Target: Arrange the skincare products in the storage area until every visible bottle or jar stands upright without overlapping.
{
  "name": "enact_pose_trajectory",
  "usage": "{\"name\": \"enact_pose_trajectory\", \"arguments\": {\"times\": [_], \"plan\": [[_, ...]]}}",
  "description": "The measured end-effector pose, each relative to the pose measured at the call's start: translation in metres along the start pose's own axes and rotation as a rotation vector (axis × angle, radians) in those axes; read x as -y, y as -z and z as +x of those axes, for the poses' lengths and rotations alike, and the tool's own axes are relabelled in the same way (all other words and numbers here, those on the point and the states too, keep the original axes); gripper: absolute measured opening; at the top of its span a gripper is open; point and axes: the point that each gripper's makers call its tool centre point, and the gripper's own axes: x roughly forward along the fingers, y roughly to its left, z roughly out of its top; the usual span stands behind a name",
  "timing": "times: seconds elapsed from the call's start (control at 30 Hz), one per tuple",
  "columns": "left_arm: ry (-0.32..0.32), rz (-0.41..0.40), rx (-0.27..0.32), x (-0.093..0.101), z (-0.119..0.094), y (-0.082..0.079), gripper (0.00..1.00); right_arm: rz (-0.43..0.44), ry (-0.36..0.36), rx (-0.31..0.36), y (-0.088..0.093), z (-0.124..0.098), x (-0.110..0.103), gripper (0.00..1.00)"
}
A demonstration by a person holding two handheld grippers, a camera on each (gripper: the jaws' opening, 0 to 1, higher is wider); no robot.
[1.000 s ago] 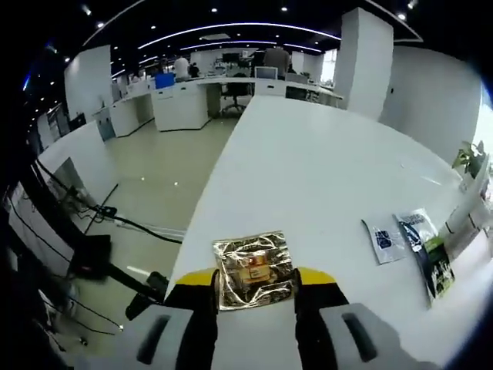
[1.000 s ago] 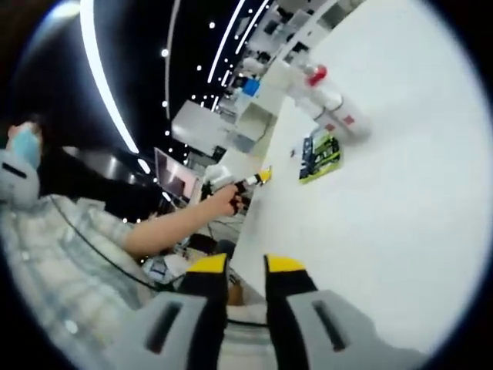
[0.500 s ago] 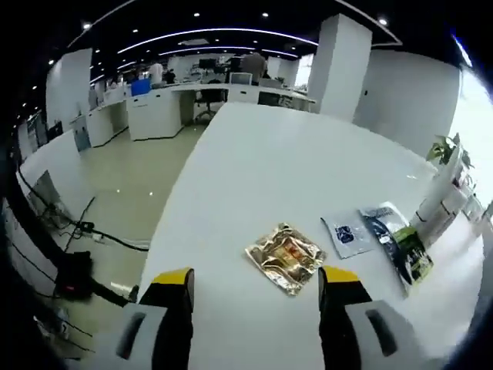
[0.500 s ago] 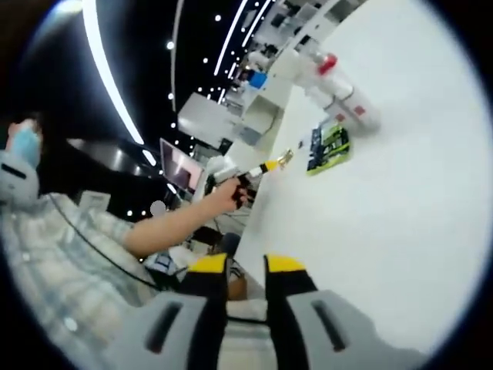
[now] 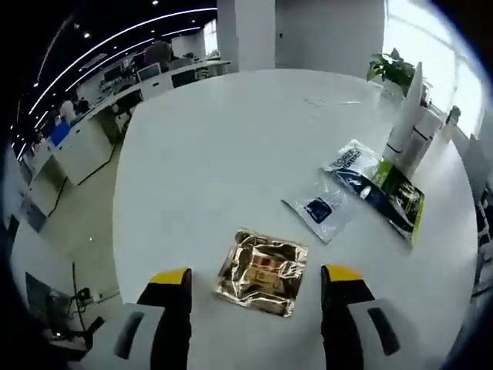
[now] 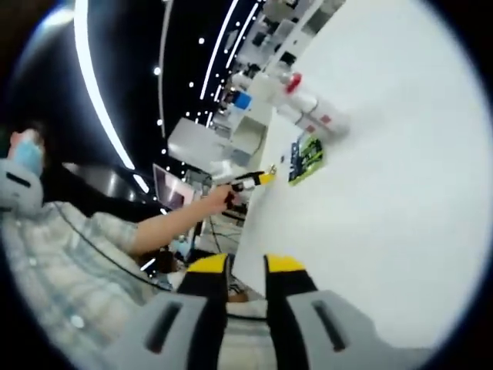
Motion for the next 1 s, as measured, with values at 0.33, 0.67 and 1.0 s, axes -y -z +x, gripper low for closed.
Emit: {"name": "enact_pose_trajectory", "arguments": {"times": [0.33,0.67,1.0], "plan": [[0.049,0.027,-0.050,0.007,-0.003,0.002,0.42,-0.040,-0.024,-0.018,-0.005,0.011,-0.005,0.15],[0.044,-0.085,-0.071,0.015,-0.017,0.009,0.37,-0.060,-0.051,-0.040,-0.006,0.020,-0.011,0.15],[0.057,-0.165,0.060,0.055,-0.053,0.005,0.37,-0.077,-0.105,-0.061,-0.002,0.038,-0.018,0.15]]}}
